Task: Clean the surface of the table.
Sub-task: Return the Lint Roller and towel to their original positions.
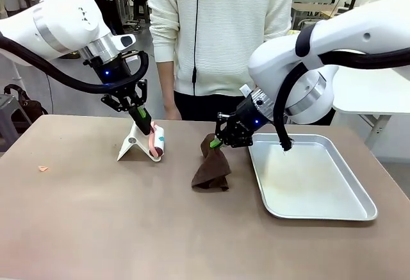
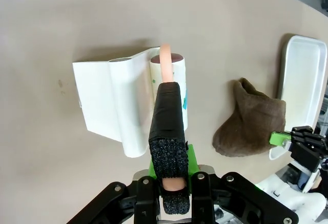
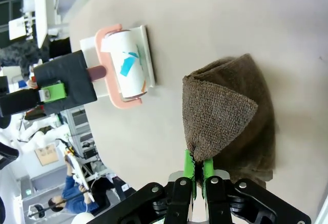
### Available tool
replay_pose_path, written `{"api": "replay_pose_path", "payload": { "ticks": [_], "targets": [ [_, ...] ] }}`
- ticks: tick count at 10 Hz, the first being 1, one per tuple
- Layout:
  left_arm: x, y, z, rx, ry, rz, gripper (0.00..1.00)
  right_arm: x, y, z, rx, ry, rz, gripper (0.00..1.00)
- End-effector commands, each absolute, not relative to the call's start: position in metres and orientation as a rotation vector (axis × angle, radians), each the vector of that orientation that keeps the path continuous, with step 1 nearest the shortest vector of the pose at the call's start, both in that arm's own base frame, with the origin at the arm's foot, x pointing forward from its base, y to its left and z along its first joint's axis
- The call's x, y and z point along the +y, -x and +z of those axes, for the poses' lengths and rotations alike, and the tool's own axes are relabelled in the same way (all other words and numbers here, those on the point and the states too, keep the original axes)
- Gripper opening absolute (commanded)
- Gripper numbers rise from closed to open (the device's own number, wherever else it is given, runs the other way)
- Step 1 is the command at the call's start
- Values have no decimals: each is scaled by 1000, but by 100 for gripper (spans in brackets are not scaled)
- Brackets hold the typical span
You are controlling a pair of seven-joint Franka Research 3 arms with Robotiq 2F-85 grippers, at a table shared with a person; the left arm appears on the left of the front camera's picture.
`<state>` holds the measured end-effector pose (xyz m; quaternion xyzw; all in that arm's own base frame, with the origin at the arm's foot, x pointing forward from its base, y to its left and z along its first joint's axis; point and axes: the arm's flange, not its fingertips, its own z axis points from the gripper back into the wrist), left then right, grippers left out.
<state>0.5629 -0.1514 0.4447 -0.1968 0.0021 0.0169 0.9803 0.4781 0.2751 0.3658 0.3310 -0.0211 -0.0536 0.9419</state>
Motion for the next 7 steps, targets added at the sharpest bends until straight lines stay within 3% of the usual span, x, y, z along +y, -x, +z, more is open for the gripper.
{"api": "replay_pose_path", "payload": {
  "ticks": [1, 7],
  "targets": [
    [-148, -569, 440, 29, 392, 75, 22, 281, -483, 368, -24, -664, -131, 7],
    [-154, -575, 431, 42, 375, 108, 22, 283, -479, 356, 4, -666, -130, 7]
  ]
}}
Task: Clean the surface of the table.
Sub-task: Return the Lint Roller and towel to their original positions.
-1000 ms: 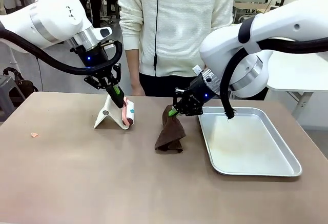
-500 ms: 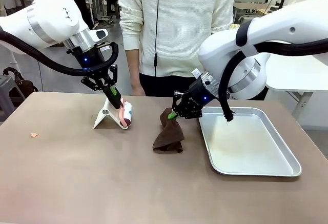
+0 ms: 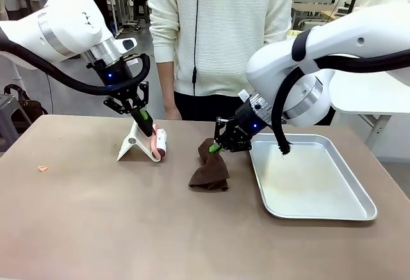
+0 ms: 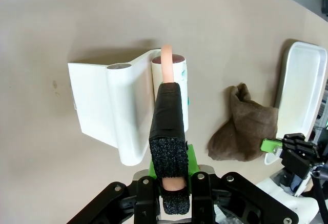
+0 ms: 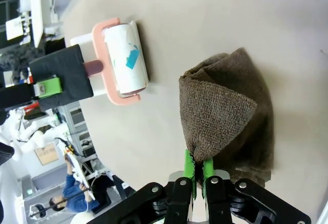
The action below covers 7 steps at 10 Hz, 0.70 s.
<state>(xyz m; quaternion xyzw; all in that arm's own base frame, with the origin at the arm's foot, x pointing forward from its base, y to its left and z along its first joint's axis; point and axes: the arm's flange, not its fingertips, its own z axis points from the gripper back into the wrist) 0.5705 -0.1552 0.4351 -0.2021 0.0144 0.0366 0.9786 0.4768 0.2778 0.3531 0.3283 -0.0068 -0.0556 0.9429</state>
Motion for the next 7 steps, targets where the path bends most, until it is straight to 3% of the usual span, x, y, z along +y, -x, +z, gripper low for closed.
{"api": "replay_pose_path", "payload": {
  "ticks": [1, 2, 3, 4, 5, 6, 7],
  "targets": [
    [-155, -574, 432, 44, 372, 112, 22, 283, -480, 355, 7, -665, -130, 7],
    [-155, -574, 432, 43, 368, 112, 22, 282, -480, 354, 12, -667, -132, 16],
    [-154, -574, 432, 39, 358, 114, 22, 282, -480, 353, 22, -667, -130, 55],
    [-153, -574, 431, 38, 346, 119, 61, 281, -481, 352, 33, -666, -131, 73],
    [-152, -573, 431, 27, 334, 126, 79, 281, -482, 350, 44, -673, -138, 100],
    [-147, -574, 434, 14, 333, 137, 100, 281, -483, 349, 49, -676, -139, 100],
    [-140, -574, 437, 4, 335, 148, 100, 281, -483, 349, 51, -677, -139, 100]
  ]
}}
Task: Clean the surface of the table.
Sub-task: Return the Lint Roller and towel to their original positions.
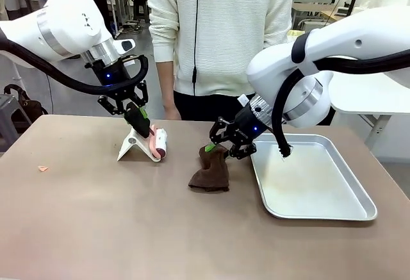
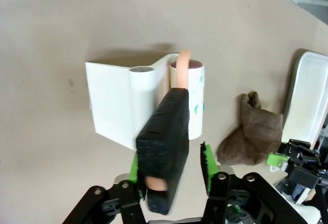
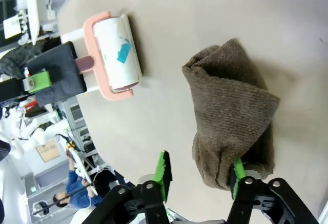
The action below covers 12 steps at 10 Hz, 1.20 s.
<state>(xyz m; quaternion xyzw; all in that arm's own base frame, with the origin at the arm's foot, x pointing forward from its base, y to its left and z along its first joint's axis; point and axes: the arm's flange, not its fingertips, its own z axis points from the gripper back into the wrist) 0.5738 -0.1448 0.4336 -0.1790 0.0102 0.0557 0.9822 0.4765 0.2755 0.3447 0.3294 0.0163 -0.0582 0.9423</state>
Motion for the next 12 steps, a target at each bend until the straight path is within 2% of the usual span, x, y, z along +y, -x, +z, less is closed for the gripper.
{"api": "replay_pose_path", "payload": {
  "ticks": [1, 7, 10, 12],
  "targets": [
    [-133, -574, 441, -4, 345, 156, 100, 281, -484, 348, 53, -677, -140, 98],
    [-104, -550, 457, -41, 354, 130, 100, 270, -484, 354, 35, -624, -127, 100],
    [-63, -494, 466, -45, 491, 30, 100, 213, -455, 387, -26, -664, -141, 100],
    [-14, -444, 455, -22, 673, -59, 100, 154, -408, 408, -105, -836, -132, 100]
  ]
}}
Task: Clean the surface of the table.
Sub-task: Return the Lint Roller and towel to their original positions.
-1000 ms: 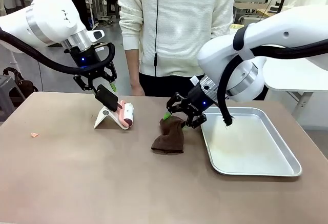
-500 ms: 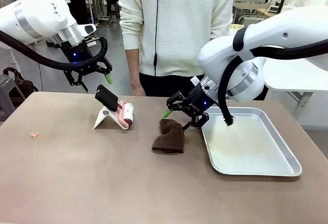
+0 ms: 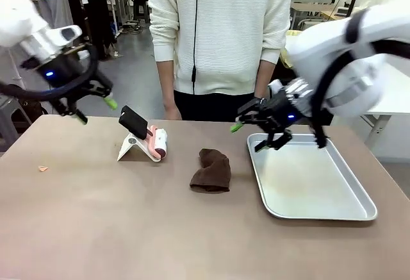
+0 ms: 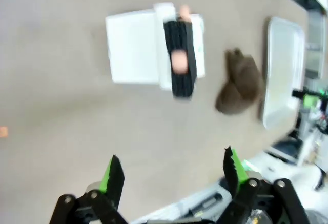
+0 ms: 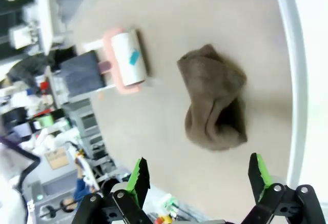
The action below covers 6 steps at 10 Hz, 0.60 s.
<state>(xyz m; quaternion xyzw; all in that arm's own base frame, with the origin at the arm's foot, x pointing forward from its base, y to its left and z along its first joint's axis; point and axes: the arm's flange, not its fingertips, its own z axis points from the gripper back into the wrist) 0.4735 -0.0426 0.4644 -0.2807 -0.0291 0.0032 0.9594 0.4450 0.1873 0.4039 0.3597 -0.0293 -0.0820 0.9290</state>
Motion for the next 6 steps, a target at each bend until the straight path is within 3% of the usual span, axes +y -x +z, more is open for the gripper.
{"api": "replay_pose_path", "payload": {
  "ticks": [1, 3, 6],
  "targets": [
    [9, -423, 444, -21, 783, -96, 100, 118, -382, 417, -136, -934, -129, 100],
    [47, -402, 413, 42, 973, -126, 100, 49, -337, 423, -233, -1172, -188, 100],
    [81, -428, 388, 271, 1161, -257, 100, -3, -335, 391, -121, -1434, -404, 100]
  ]
}}
